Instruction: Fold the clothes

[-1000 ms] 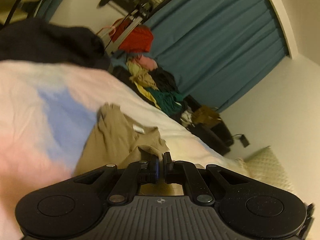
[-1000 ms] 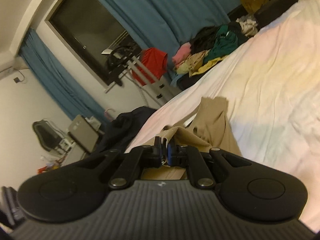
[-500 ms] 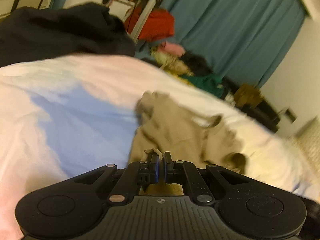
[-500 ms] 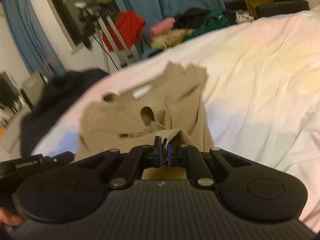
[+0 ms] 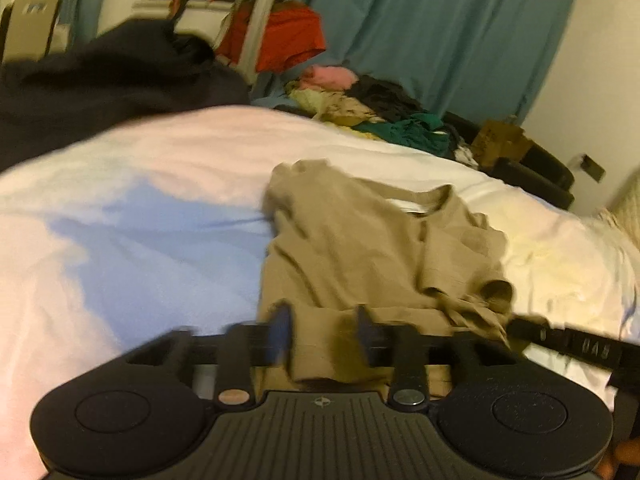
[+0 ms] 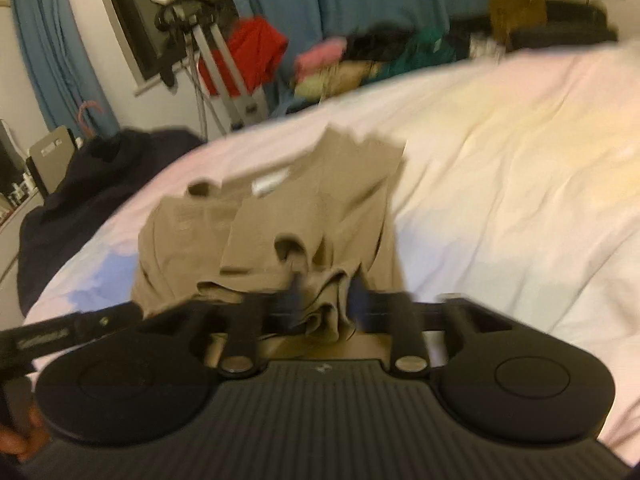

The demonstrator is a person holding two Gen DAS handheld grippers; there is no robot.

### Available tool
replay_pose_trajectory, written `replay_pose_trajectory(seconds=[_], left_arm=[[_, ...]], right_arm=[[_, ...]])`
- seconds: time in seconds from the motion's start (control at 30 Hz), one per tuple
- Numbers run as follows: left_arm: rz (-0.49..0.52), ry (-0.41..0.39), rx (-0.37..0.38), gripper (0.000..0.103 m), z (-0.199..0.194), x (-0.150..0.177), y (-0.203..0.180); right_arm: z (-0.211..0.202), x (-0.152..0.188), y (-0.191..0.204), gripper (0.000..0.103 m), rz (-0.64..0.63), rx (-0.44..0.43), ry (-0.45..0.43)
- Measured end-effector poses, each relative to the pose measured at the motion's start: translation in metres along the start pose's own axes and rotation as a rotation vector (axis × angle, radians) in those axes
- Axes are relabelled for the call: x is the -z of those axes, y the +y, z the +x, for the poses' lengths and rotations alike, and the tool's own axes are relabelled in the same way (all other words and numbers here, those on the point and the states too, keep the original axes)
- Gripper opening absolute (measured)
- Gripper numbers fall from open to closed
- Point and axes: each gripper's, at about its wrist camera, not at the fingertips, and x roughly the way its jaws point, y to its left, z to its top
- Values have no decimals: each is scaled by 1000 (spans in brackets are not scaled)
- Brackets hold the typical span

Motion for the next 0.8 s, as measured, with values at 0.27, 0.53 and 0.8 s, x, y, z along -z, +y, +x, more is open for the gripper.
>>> replay_pose_trajectory(seconds=[0.27, 0.53, 0.8], left_arm=[[128, -132, -19, 99, -82, 10, -40], [117, -179, -12, 101, -140, 27, -44], [-62, -49, 42, 102, -162, 48, -24]], right_arm=[[-58, -9, 5, 86, -26, 20, -95], [-110, -7, 16, 86, -55, 20, -120], [-130, 3, 19, 86, -49, 30, -113]])
